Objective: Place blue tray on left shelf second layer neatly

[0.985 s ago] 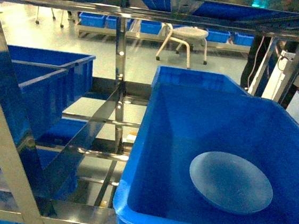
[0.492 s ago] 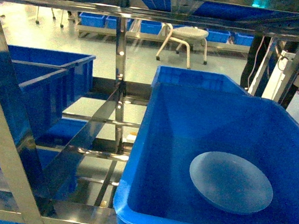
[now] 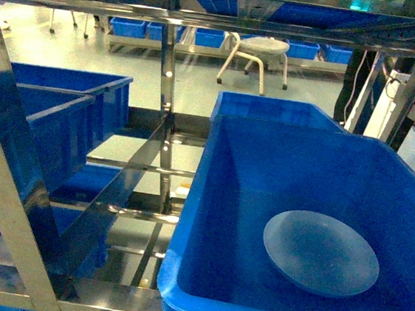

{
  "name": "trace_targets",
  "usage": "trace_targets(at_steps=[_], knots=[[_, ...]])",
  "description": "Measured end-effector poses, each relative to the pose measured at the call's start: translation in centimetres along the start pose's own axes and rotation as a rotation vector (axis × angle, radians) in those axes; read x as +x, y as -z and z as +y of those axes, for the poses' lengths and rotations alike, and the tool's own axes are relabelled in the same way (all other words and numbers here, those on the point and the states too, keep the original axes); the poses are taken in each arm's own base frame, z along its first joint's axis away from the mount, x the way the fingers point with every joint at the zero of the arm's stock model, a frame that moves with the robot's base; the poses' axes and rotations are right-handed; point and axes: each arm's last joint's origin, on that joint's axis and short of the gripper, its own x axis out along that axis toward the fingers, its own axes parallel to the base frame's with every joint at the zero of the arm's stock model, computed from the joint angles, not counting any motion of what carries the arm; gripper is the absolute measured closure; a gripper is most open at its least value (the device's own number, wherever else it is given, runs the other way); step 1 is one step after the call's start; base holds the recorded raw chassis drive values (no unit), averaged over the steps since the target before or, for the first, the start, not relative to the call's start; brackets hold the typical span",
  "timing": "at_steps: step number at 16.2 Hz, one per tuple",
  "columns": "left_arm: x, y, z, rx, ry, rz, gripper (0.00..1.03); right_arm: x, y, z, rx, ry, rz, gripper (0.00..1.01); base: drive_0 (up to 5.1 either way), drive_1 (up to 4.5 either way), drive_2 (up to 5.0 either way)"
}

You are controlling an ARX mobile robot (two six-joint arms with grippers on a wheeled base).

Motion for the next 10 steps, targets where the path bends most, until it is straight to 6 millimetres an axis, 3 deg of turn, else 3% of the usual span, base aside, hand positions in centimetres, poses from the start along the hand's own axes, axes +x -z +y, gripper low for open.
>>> trace_targets(at_steps=[10], knots=[[0.0,0.0,0.0,0.0,0.0,0.0,0.05,0.0,0.0,0.0,0.0,0.0,0.0,0.03,0.0,0.0,0.0]])
